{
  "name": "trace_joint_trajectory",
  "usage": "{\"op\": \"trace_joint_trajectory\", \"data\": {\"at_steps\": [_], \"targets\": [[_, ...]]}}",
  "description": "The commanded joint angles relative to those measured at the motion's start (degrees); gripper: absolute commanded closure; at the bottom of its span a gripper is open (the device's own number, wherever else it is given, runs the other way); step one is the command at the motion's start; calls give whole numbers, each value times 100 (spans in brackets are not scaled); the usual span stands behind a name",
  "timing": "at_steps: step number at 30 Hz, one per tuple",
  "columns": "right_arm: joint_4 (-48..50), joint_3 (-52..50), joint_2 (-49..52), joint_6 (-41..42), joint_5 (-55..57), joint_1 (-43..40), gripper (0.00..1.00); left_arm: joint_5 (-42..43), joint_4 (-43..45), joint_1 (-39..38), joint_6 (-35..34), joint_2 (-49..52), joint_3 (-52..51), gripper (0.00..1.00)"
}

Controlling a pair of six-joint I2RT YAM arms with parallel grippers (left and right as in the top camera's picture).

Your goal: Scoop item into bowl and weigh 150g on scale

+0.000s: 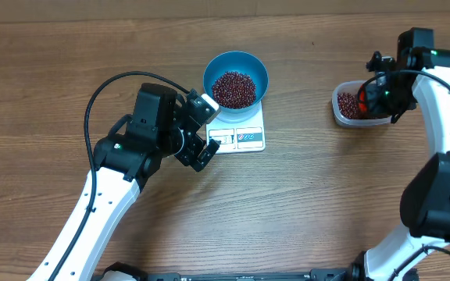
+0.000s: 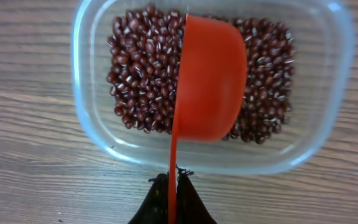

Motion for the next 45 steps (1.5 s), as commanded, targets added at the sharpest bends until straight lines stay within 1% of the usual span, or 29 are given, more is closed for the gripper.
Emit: {"op": "trace_joint_trajectory", "data": {"at_steps": [1, 7, 20, 27, 34, 45], "targets": [[15, -24, 321, -85, -52, -22, 96, 26, 22, -39, -55, 22, -13, 0], [74, -24, 699, -63, -181, -22, 96, 26, 22, -39, -55, 22, -13, 0], [160, -24, 730, -66, -1963, -22, 96, 26, 20, -39, -55, 22, -13, 0], [76, -24, 730, -31, -2347, -81, 96, 26, 20, -39, -55, 22, -13, 0], [42, -24, 730, 483, -2745, -496, 96, 26, 20, -39, -55, 22, -13, 0], [-59, -24, 730, 586, -3609, -1187, 96, 26, 20, -39, -55, 22, -13, 0]]}}
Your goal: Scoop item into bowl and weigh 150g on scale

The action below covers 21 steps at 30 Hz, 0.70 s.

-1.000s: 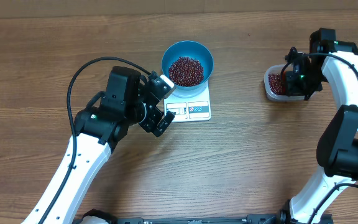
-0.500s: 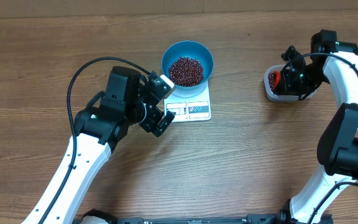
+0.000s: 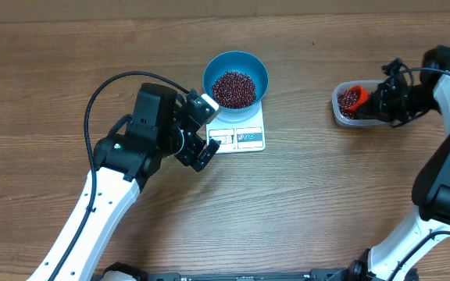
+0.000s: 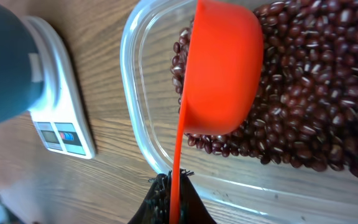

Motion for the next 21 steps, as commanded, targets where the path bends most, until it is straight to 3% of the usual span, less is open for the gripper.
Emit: {"op": "trace_joint_trajectory", "data": {"at_steps": [1, 6, 21], "targets": [[-26, -7, 48, 28, -542, -216, 96, 26, 20, -39, -55, 22, -13, 0], [-157, -7, 48, -140, -894, -516, 96, 26, 20, -39, -55, 20, -13, 0], [-1189, -7, 48, -1794, -2409, -1375, 96, 26, 20, -39, -55, 22, -13, 0]]}}
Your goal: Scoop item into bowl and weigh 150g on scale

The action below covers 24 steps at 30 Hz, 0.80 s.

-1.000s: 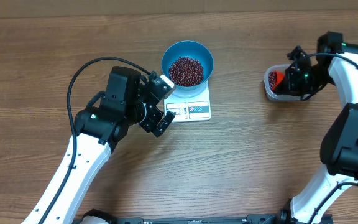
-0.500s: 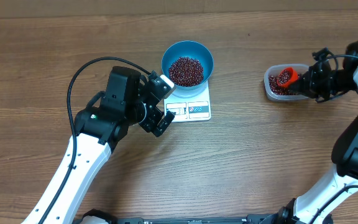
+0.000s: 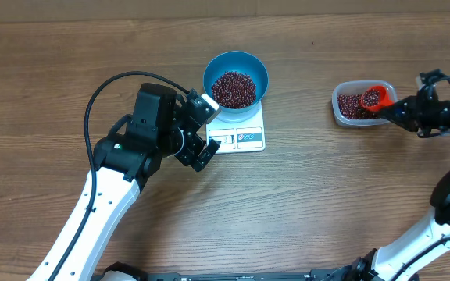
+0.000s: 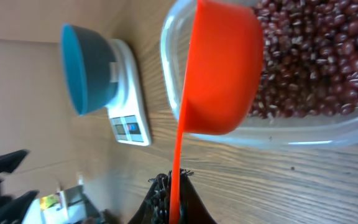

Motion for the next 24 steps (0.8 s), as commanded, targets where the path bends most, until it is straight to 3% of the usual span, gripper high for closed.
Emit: {"op": "trace_joint_trajectory", "data": {"at_steps": [1, 11, 24], "targets": [[-179, -4, 48, -734, -772, -153, 96, 26, 20, -39, -55, 22, -13, 0], [-535, -2, 48, -970, -1241, -11, 96, 26, 20, -39, -55, 22, -13, 0], [-426, 4, 48, -890, -1845, 1572, 96, 26, 20, -39, -55, 22, -13, 0]]}}
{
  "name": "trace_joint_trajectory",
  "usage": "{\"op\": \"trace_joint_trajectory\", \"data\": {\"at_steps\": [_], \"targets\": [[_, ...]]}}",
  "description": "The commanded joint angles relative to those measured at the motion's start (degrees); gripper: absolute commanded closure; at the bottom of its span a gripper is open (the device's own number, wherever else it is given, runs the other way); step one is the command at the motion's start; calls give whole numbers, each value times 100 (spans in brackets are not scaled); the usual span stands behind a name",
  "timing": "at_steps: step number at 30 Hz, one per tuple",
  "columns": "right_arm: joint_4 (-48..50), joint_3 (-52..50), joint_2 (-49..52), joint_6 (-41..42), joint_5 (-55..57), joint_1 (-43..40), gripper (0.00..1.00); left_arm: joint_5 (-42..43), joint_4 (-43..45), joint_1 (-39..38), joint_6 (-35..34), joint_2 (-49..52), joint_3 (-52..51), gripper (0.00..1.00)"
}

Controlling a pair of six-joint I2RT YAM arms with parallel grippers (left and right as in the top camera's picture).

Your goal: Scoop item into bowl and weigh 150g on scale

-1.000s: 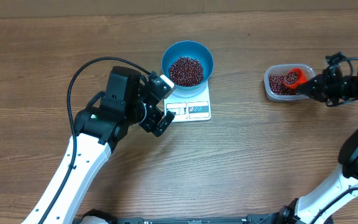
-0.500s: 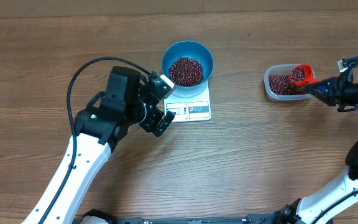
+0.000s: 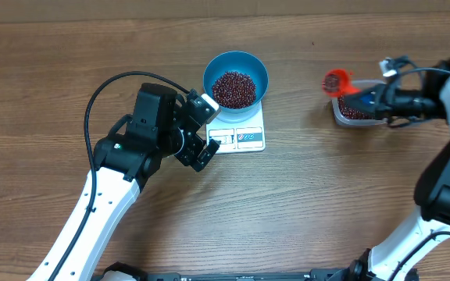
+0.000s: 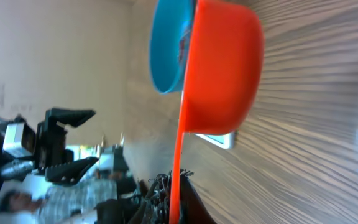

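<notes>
A blue bowl [image 3: 236,78] holding red beans sits on the white scale [image 3: 239,133] at mid-table. My right gripper [image 3: 368,97] is shut on the handle of an orange scoop [image 3: 336,80], whose cup carries beans just left of the clear bean tub [image 3: 358,112]. In the right wrist view the scoop [image 4: 219,68] fills the frame, with the bowl [image 4: 169,46] beyond it. My left gripper [image 3: 203,129] stands by the scale's left side with its fingers apart around nothing.
The left arm's body lies across the front left of the wooden table [image 3: 303,203]. The right arm reaches in from the right edge over the tub.
My right gripper has carried the scoop from over the tub's right part to just left of the tub, higher and nearer the bowl. The left arm has not moved.
The scoop was first on edge in the tub's beans. Then it lay lower in them, turned toward the scale. Then it was level over the tub with beans in its cup. Now it hangs left of the tub, toward the bowl.
</notes>
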Motion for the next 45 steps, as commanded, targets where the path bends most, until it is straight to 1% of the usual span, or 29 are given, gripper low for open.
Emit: {"op": "trace_joint_trajectory", "data": {"at_steps": [1, 7, 12, 19, 26, 28, 30, 32, 38, 42, 45], "targets": [[74, 13, 46, 31, -382, 433, 96, 26, 20, -39, -55, 22, -13, 1], [595, 48, 46, 721, -367, 1091, 96, 26, 20, -39, -55, 22, -13, 0], [938, 345, 46, 1231, -254, 1589, 96, 26, 20, -39, -55, 22, -13, 0], [1303, 1062, 46, 2234, 778, 2321, 96, 26, 20, -39, -55, 22, -13, 0], [2124, 1296, 46, 3447, 2404, 3117, 96, 26, 20, -39, -55, 22, -13, 0], [2347, 1296, 46, 3668, 3016, 3357, 96, 26, 20, -39, -55, 22, -13, 0], [2575, 1300, 46, 3891, 3886, 3672, 96, 26, 20, -39, -55, 22, -13, 1], [2688, 1303, 46, 4015, 4579, 3891, 96, 26, 20, -39, -55, 22, -13, 1], [2809, 1329, 46, 4013, 6631, 4520, 96, 26, 20, -39, -55, 22, -13, 0], [2881, 1329, 44, 4002, 7648, 4815, 96, 26, 20, -39, -55, 22, -13, 0], [2953, 1329, 44, 3921, 8078, 4957, 96, 26, 20, -39, -55, 22, -13, 1]]}}
